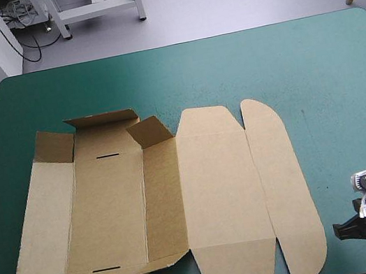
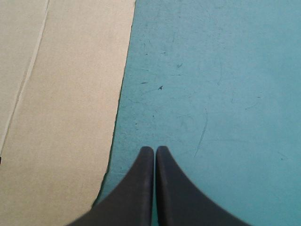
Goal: Fold the box
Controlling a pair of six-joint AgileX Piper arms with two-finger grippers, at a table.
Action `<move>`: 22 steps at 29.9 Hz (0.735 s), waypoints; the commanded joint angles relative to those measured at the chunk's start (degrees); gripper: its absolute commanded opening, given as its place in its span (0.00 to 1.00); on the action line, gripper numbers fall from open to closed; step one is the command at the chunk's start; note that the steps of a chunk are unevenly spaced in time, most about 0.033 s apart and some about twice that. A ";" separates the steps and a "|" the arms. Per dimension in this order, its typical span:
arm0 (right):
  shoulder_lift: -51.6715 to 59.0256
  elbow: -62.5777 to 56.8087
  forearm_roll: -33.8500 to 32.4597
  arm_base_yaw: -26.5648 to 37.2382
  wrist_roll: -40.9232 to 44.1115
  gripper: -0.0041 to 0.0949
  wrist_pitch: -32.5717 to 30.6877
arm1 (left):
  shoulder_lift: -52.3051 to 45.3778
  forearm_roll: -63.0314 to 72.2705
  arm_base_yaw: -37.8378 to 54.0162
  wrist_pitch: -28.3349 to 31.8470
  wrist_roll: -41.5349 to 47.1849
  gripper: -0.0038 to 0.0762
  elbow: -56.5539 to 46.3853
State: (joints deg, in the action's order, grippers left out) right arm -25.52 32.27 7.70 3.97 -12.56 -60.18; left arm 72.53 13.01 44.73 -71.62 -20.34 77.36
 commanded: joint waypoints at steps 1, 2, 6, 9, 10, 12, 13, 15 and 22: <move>-0.47 1.48 0.30 0.43 -0.61 0.04 2.93 | -0.39 0.37 0.04 -2.57 2.15 0.92 1.32; -0.47 1.48 0.30 0.43 -0.70 0.04 2.93 | -0.07 -0.23 0.04 -2.57 2.13 0.91 1.32; -0.47 1.48 0.30 0.43 -0.70 0.04 2.93 | 0.86 -2.03 0.16 -2.57 2.03 0.88 0.97; -0.47 1.48 0.30 0.43 -0.70 0.04 2.93 | 1.36 -2.27 0.16 -2.57 2.00 0.84 -0.34; -0.47 1.48 0.30 0.43 -0.70 0.04 2.93 | 1.63 -2.27 0.16 -2.57 1.73 0.83 -1.18; -0.47 1.48 0.30 0.43 -0.70 0.04 2.93 | 1.76 -1.74 0.16 -2.57 0.03 0.80 -4.27; -0.47 1.48 0.30 0.43 -0.70 0.04 2.93 | 1.87 -1.62 0.16 -2.57 -0.73 0.80 -6.02; -0.47 1.48 0.30 0.43 -0.70 0.04 2.93 | 2.10 -0.85 0.16 -2.30 -3.16 0.80 -9.28; -0.47 1.48 0.30 0.43 -0.70 0.04 2.93 | 2.32 4.37 0.16 0.05 -12.39 0.80 -18.22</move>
State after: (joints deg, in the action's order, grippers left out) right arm -25.52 32.27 7.75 3.97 -12.83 -60.18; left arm 76.00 13.62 44.78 -70.73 -29.44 60.73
